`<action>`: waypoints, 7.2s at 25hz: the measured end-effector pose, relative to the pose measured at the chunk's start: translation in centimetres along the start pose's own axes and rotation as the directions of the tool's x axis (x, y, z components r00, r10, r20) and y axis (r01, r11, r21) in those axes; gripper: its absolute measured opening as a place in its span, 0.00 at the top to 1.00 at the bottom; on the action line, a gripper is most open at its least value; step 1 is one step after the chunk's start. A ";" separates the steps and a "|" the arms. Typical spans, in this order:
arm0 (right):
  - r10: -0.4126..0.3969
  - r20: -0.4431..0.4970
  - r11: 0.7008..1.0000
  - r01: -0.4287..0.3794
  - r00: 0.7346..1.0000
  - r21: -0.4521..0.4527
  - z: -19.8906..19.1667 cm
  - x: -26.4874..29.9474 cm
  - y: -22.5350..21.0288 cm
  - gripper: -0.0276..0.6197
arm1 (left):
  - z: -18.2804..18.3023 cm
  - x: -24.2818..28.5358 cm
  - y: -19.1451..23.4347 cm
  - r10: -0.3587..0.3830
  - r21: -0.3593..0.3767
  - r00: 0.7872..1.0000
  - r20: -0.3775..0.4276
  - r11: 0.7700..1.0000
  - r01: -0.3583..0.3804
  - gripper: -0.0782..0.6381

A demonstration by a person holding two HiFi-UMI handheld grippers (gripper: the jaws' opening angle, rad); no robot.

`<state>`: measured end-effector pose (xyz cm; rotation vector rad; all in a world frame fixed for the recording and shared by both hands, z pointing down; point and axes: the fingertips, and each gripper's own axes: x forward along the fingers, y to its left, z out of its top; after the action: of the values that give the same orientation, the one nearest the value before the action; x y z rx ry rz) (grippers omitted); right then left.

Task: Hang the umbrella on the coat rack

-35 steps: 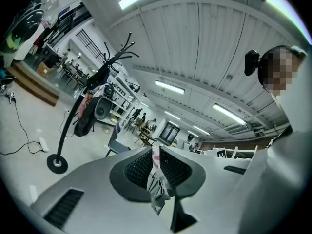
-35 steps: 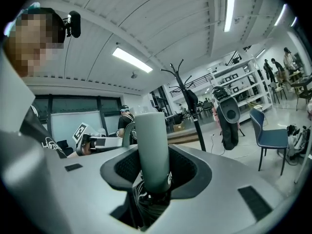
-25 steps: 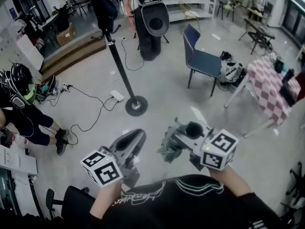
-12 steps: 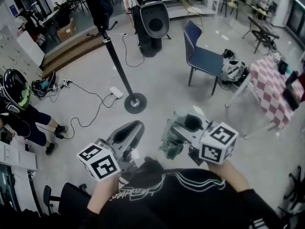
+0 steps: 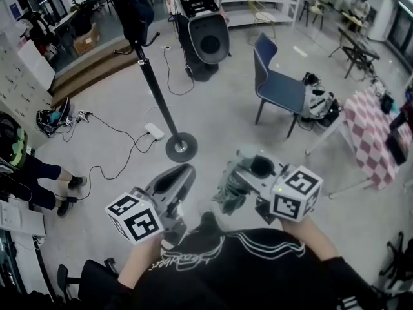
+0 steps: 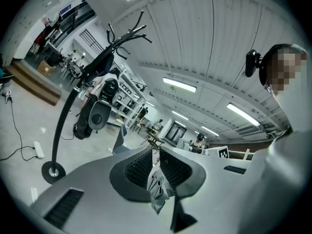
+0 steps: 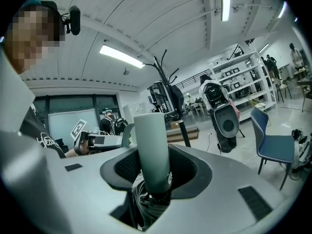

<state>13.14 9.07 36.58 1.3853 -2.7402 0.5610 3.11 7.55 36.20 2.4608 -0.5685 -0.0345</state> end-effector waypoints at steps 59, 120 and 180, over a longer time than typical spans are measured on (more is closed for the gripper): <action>0.276 -0.165 0.961 -0.278 0.947 0.012 13.8 39.4 -18.2 0.70 | 19.3 15.1 29.9 0.102 0.032 0.995 -0.006 0.994 -0.101 0.66; 0.255 -0.353 0.966 -0.254 0.900 0.050 7.1 47.3 -23.6 0.69 | 25.0 13.6 39.5 0.278 -0.048 0.955 0.101 0.960 -0.274 0.84; 0.450 -0.014 0.886 -0.444 0.893 0.137 11.4 32.4 -10.5 0.93 | 20.4 5.7 24.7 0.122 -0.002 0.985 0.125 0.992 -0.123 0.85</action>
<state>3.39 -25.42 34.90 0.7270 -3.0392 0.7876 -4.50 -24.00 34.17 2.4364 -0.7738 -0.1381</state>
